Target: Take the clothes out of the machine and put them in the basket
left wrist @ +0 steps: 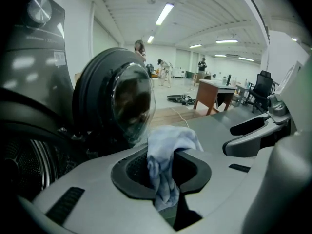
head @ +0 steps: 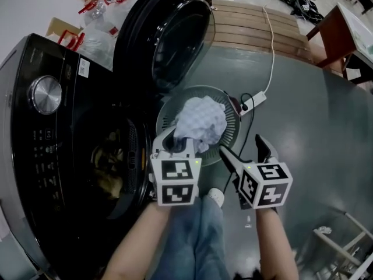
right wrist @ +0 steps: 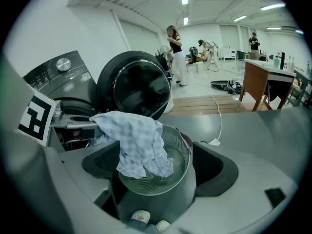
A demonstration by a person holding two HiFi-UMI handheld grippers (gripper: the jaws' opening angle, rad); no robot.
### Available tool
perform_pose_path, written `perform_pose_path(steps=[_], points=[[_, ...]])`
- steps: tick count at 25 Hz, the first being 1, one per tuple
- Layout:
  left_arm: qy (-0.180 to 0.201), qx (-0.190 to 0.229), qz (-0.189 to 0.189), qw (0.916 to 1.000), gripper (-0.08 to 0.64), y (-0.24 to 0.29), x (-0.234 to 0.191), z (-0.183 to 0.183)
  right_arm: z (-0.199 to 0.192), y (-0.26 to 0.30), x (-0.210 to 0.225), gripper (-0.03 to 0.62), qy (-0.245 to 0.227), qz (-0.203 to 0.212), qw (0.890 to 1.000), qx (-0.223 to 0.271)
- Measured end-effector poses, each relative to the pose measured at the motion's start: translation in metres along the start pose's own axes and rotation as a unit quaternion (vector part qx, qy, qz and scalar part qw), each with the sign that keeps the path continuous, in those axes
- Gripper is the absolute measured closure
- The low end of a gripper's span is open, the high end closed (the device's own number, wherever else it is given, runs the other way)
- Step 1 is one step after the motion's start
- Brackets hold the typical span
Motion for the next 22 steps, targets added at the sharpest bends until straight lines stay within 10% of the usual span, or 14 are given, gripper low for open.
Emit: perform_pose_path(steps=[15,22], points=[[-0.04,-0.118,-0.005,0.9922,0.491,0.064,-0.013,-0.102,-0.069,0.042,0.021,0.129,0.016,-0.023,0.999,-0.029],[-0.117,-0.212,0.012,0.9701,0.365,0.094,-0.027,-0.128,-0.084,0.052,0.019,0.129,0.01,-0.017,0.999,-0.05]])
Point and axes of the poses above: the fingertips, and each gripper's own axes: y forward along the fingers, x to its right, z out of its top, the point moved 9 cm from there along -y, backward along the fingers, and after that the axes turned 14 degrees about x, right-handed, at the moved point
